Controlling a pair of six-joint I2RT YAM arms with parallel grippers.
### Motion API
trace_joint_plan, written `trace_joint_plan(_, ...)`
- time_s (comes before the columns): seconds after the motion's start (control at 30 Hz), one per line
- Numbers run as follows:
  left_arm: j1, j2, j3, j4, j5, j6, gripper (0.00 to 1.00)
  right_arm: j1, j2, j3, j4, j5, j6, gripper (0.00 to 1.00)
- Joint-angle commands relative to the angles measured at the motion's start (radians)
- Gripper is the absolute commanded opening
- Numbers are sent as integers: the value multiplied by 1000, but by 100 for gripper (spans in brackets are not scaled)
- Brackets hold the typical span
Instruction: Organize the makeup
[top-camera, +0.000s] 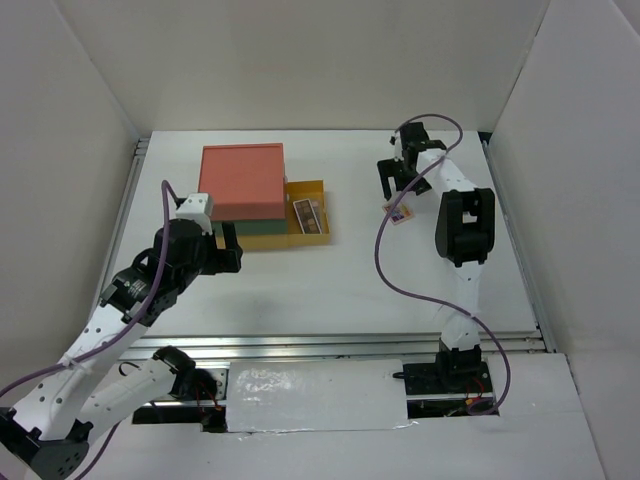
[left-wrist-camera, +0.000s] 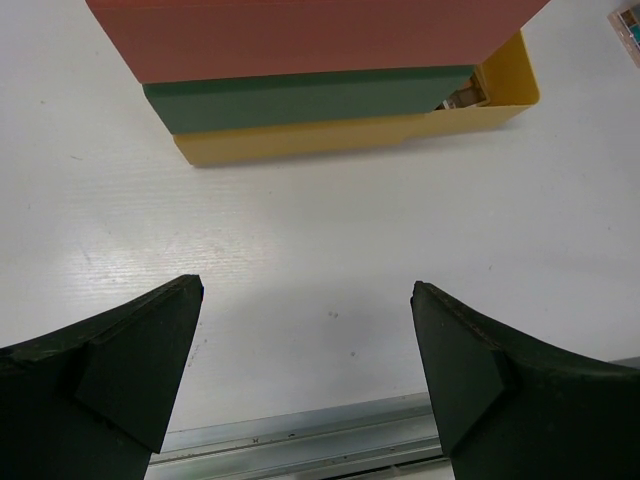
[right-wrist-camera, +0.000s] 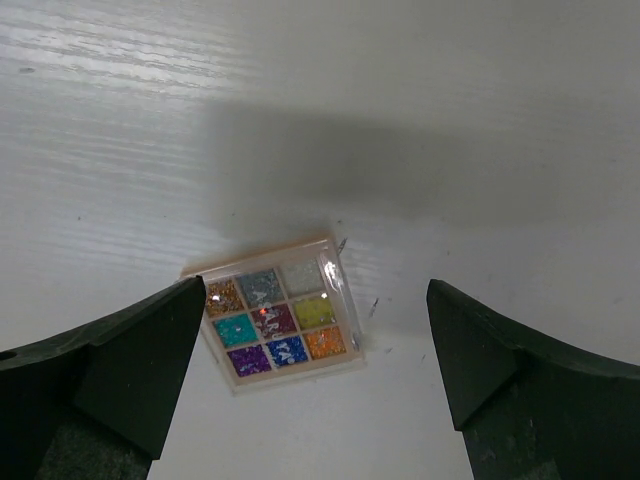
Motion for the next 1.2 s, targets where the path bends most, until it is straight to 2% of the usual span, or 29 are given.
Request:
trace_joint_plan(0.0, 2, 5, 3, 39, 18, 29, 99, 7, 58, 89, -127, -52, -23, 100)
trace_joint_plan(0.17, 2, 16, 5, 40, 32, 35, 99, 8, 99, 158, -230, -72, -38, 100)
trace_joint_plan(0.53, 2, 30, 3, 45, 51, 41, 99, 21, 107, 133, -336, -147, -76, 100)
trace_joint_plan(1.0, 2, 28, 3, 45, 58, 44, 100, 25, 176, 264, -405, 3, 8, 99)
trace_joint_plan(1.07, 2, 25, 3, 46, 59, 44, 99, 27, 179, 271, -406, 5, 3, 91)
trace_joint_plan(1.1, 4, 25, 3, 46, 59, 44, 99, 27, 179, 275, -403, 7, 5, 85)
trace_joint_plan(1.13, 2, 22, 3, 46, 58, 44, 99, 27, 179, 276, -399, 13, 6, 74)
trace_joint_plan(1.17, 4, 22, 5, 46, 58, 46, 99, 27, 180, 279, -402, 19, 3, 70)
